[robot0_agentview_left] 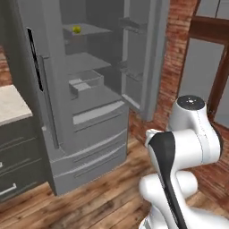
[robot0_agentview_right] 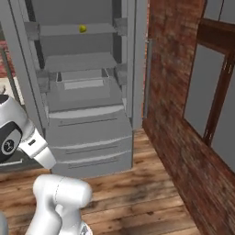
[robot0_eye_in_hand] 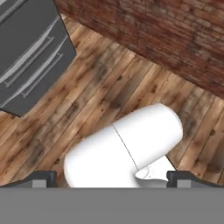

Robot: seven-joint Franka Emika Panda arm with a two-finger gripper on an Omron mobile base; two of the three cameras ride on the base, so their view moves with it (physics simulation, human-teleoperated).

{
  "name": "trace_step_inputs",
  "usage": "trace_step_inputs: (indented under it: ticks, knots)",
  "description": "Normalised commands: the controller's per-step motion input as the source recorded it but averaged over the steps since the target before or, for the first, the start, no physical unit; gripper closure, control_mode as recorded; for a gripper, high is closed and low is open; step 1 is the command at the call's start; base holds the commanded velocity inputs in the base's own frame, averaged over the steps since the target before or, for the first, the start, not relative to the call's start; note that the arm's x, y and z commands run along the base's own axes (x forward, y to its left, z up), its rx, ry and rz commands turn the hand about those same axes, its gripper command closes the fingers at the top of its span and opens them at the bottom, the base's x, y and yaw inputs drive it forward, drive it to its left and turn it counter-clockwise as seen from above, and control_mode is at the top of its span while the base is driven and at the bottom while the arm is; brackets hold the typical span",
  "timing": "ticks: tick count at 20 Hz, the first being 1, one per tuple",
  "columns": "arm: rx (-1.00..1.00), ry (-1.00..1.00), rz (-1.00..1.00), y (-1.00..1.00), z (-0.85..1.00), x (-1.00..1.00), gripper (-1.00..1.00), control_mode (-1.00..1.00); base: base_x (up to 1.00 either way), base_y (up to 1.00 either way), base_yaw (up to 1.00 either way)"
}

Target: Pick the mango and peach from the fridge and place them inside the tupperware on the counter.

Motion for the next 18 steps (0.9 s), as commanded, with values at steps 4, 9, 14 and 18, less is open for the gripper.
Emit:
trace_step_inputs:
  ticks: [4,9,14,18]
  knots:
    - [0.00,0.00,0.00,0.00,0.00,0.00,-1.00,1.00,0.90,-0.42,0.61]
    - [0.00,0.00,0.00,0.00,0.00,0.00,-1.00,1.00,0.75,-0.47,0.58]
    - [0.00,0.00,0.00,0.00,0.00,0.00,-1.00,1.00,0.65,-0.46,0.37]
    - [0.00,0.00,0.00,0.00,0.00,0.00,-1.00,1.00,0.56,-0.46,0.04]
